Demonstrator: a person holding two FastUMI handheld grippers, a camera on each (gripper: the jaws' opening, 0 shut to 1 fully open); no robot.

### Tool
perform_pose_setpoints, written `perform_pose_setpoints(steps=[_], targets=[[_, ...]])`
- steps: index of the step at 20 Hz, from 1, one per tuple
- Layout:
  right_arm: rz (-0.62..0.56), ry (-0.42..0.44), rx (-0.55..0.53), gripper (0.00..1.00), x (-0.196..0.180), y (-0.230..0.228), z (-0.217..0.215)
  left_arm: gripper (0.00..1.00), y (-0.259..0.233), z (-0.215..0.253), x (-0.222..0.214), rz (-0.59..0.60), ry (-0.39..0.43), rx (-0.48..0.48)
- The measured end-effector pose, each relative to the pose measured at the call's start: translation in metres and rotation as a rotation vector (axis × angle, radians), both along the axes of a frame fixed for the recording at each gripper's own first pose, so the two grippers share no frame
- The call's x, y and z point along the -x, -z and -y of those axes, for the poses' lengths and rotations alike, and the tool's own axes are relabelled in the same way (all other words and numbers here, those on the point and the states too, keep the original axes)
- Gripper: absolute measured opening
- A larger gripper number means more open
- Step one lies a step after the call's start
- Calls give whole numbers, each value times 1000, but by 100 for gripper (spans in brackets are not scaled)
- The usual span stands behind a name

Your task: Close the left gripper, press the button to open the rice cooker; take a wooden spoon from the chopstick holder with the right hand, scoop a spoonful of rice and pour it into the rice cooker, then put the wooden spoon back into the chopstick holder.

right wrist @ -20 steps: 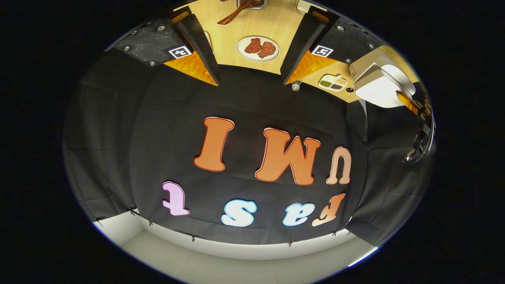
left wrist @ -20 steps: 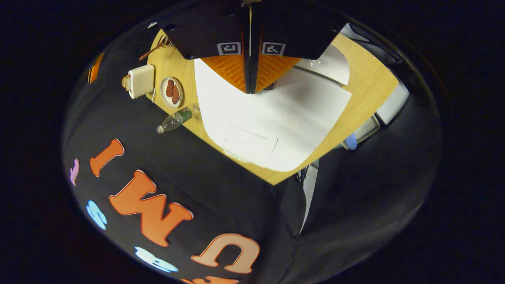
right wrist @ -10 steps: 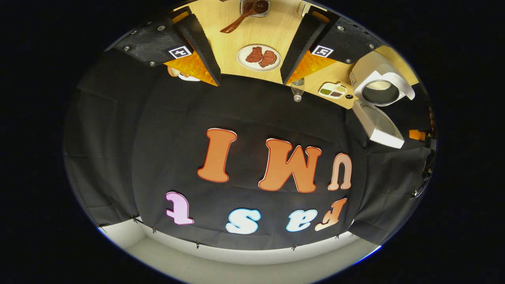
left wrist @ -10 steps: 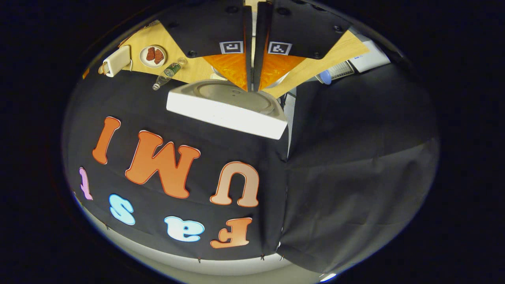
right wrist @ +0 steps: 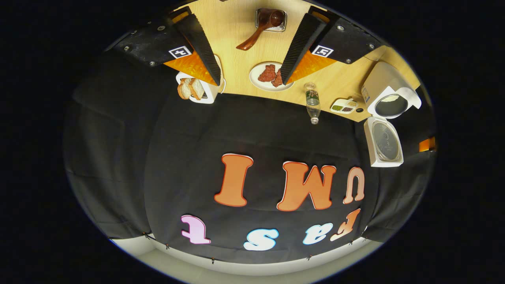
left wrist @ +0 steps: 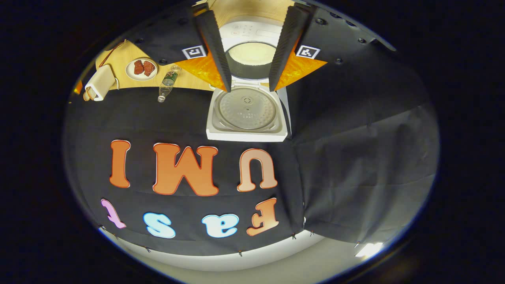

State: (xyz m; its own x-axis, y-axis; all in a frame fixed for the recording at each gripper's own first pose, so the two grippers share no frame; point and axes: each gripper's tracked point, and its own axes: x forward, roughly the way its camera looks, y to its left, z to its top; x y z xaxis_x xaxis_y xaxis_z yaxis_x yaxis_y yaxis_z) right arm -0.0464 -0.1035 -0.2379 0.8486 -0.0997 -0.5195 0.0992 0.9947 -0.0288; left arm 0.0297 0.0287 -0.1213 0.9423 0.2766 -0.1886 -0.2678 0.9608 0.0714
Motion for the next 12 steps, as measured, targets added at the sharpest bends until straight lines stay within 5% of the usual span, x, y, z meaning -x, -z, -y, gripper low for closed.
perform_pose_setpoints(steps=[4,7,8,12], targets=[[-78,30,-15,95,16,34,20,85,5,42,4,-1,68,-45],[-159,71,-69,95,28,64,33,87,11,65,9,-11,99,-83],[-182,82,-83,95,33,74,37,99,14,73,10,-18,110,-86],[-251,47,-179,95,46,104,29,96,24,97,17,-43,138,-88]])
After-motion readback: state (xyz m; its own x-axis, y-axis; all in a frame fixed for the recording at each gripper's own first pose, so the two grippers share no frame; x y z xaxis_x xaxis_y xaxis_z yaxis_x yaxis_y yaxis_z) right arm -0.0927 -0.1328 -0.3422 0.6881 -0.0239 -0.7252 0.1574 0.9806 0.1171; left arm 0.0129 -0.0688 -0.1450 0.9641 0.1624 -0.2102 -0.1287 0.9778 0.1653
